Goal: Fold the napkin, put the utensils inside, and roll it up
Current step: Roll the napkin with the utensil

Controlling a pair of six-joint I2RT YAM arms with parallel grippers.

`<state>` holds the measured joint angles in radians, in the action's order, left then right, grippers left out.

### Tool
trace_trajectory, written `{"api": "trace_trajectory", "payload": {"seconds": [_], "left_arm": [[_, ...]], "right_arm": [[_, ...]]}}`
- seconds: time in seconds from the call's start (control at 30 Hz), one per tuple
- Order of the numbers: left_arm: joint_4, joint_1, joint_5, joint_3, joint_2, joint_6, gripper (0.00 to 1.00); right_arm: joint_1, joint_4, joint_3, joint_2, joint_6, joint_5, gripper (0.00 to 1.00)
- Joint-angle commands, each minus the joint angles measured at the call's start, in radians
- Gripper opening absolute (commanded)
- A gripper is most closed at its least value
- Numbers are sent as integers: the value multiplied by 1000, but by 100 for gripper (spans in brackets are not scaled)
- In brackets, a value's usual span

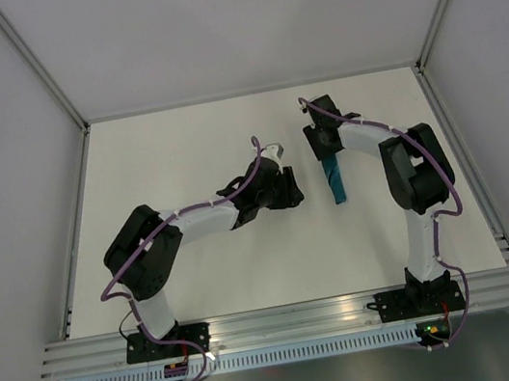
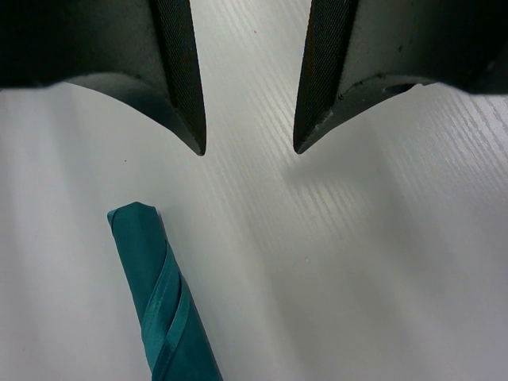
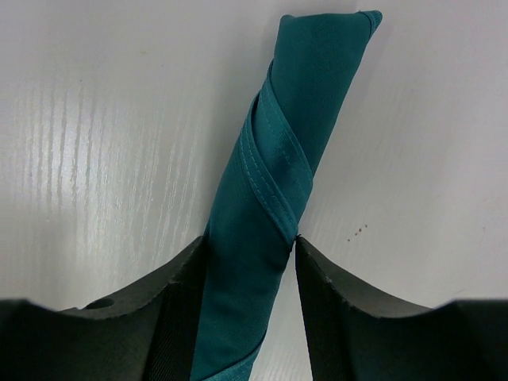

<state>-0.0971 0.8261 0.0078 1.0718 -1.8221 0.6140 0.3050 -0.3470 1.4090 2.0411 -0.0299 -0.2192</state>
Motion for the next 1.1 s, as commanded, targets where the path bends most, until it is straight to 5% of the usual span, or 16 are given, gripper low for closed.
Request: {"api": "trace_trajectory", "payload": {"seconds": [0.0, 0.67, 1.07], "left_arm": [[16, -4, 27, 48, 18, -42, 53], [28, -7, 37, 77, -2, -51, 53], [146, -134, 40, 25, 265, -171, 55]], "right_arm": [[3, -81, 33, -30, 5, 32, 55], [-18, -118, 113, -82, 12, 84, 61], [-288, -142, 72, -373, -18, 449, 70]]}}
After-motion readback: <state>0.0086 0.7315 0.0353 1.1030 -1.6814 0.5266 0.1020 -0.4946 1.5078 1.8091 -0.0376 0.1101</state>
